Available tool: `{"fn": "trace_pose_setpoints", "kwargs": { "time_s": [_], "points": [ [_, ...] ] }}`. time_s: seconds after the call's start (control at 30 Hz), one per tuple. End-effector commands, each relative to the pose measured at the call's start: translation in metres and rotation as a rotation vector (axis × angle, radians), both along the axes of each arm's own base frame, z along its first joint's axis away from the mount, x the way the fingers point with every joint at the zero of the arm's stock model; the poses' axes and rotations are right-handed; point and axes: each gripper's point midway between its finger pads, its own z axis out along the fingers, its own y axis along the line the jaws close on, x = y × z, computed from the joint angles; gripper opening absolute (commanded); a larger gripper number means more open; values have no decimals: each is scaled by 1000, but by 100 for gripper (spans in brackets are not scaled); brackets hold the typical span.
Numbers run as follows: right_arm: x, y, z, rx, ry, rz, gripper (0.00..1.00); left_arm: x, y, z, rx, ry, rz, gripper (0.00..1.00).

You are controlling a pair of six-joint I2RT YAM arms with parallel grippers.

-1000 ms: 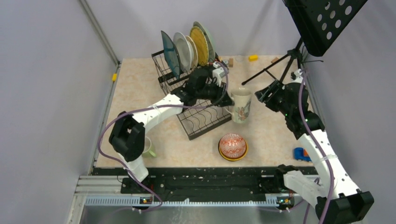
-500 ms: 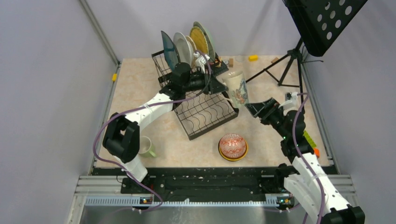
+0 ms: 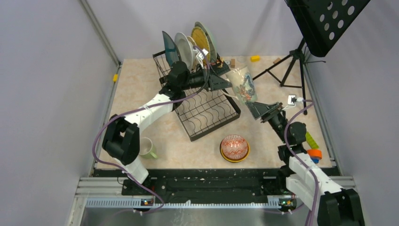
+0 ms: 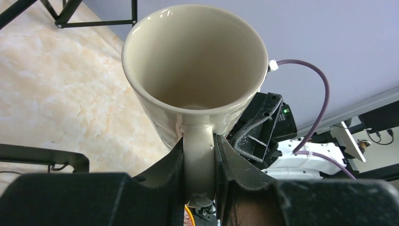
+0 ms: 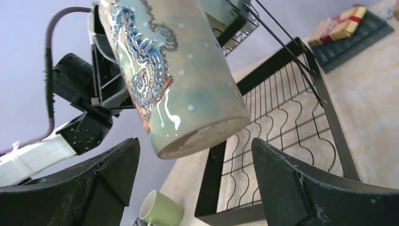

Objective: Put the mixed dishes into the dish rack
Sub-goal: Turn the cup upside down in the dish rack.

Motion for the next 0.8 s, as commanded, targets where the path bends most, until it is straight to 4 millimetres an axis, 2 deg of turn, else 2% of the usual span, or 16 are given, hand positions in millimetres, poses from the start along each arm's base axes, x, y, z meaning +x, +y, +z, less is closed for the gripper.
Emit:
{"fn": "trace_pose_setpoints", "kwargs": {
  "time_s": [0.0, 0.3, 0.43, 0.77],
  "points": [
    [-11, 4, 45, 24, -226, 42, 90, -28, 13, 84, -179, -206, -40, 0],
    [-12, 10, 67, 73, -305, 93, 89, -34, 15, 94, -204, -210, -64, 0],
    [-8, 17, 71, 67, -313, 134, 86, -35, 15, 97, -221, -213, -68, 0],
    [0, 15, 76, 113, -323, 123, 87, -39, 17, 101, -267, -199, -77, 0]
  ]
}}
